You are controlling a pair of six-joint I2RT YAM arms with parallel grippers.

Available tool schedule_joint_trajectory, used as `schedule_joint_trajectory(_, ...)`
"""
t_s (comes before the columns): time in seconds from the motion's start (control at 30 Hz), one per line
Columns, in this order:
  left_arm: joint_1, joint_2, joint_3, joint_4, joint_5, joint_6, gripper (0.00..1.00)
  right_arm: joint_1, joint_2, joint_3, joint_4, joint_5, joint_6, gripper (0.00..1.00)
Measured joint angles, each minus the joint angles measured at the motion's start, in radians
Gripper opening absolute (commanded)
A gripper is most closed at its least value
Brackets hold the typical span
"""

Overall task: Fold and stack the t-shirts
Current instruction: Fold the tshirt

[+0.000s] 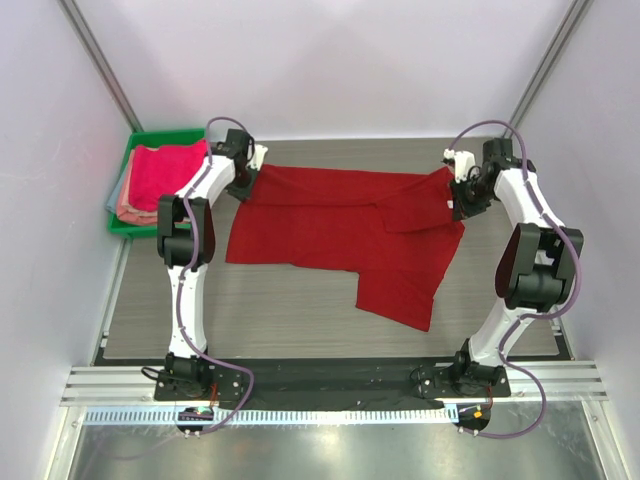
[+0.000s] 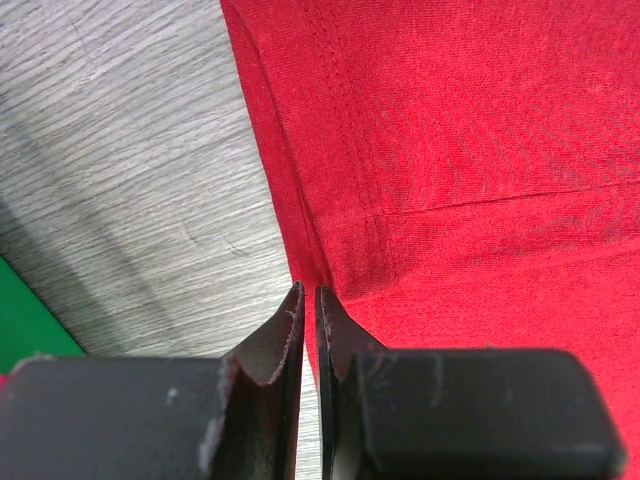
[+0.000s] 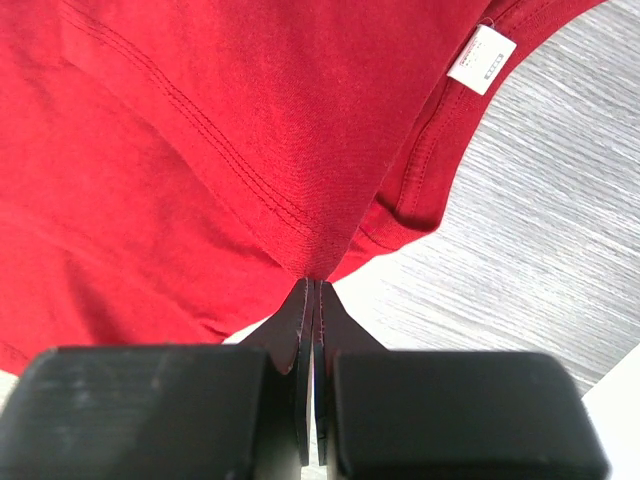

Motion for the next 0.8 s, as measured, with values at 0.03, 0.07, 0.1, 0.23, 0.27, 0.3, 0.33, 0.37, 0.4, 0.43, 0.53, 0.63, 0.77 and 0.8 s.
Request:
schedule_joint_trajectory(0.03, 0.000, 0.000, 0.000, 0.001, 0.000, 0.000, 0.08, 0.000, -0.012, -0.002, -0.010, -0.005, 0.001, 0.02)
schedule_joint_trajectory(0.07, 0.000, 0.000, 0.000, 0.003, 0.000, 0.000, 0.08, 0.000, -0.018, -0.002, -0.012, -0.007, 0.002, 0.02)
schedule_joint_trajectory(0.1, 0.000, 0.000, 0.000, 0.003, 0.000, -0.001, 0.08, 0.000, -0.024, -0.003, -0.014, -0.010, 0.003, 0.02)
schedule_joint_trajectory(0.23, 0.000, 0.000, 0.000, 0.003, 0.001, -0.001, 0.08, 0.006, -0.037, -0.003, -0.025, -0.019, 0.012, 0.02)
schedule_joint_trajectory(0.27, 0.000, 0.000, 0.000, 0.003, 0.001, -0.001, 0.08, 0.008, -0.037, -0.003, -0.028, -0.021, 0.014, 0.04)
schedule_joint_trajectory(0.3, 0.000, 0.000, 0.000, 0.003, 0.001, -0.001, 0.09, 0.011, -0.037, -0.003, -0.031, -0.021, 0.016, 0.09)
schedule_joint_trajectory(0.33, 0.000, 0.000, 0.000, 0.003, 0.001, -0.001, 0.09, 0.012, -0.037, -0.005, -0.033, -0.022, 0.020, 0.15)
schedule_joint_trajectory(0.37, 0.000, 0.000, 0.000, 0.004, 0.001, -0.001, 0.09, 0.012, -0.037, -0.008, -0.034, -0.023, 0.024, 0.25)
schedule_joint_trajectory(0.4, 0.000, 0.000, 0.000, 0.003, 0.001, -0.001, 0.09, 0.012, -0.037, -0.011, -0.035, -0.023, 0.026, 0.27)
schedule_joint_trajectory(0.43, 0.000, 0.000, 0.000, 0.003, 0.001, -0.001, 0.09, 0.013, -0.037, -0.015, -0.037, -0.021, 0.027, 0.28)
schedule_joint_trajectory(0.53, 0.000, 0.000, 0.000, 0.003, 0.001, -0.001, 0.10, 0.014, -0.037, -0.016, -0.041, -0.019, 0.028, 0.31)
schedule_joint_trajectory(0.63, 0.000, 0.000, 0.000, 0.003, 0.001, 0.000, 0.10, 0.021, -0.037, 0.002, -0.045, -0.023, 0.028, 0.31)
schedule_joint_trajectory(0.77, 0.000, -0.002, 0.000, 0.003, 0.002, -0.001, 0.12, 0.054, -0.036, 0.049, -0.037, -0.023, 0.010, 0.31)
schedule_joint_trajectory(0.8, 0.000, -0.003, 0.000, 0.003, 0.002, -0.001, 0.13, 0.073, -0.034, 0.057, -0.035, -0.023, 0.000, 0.31)
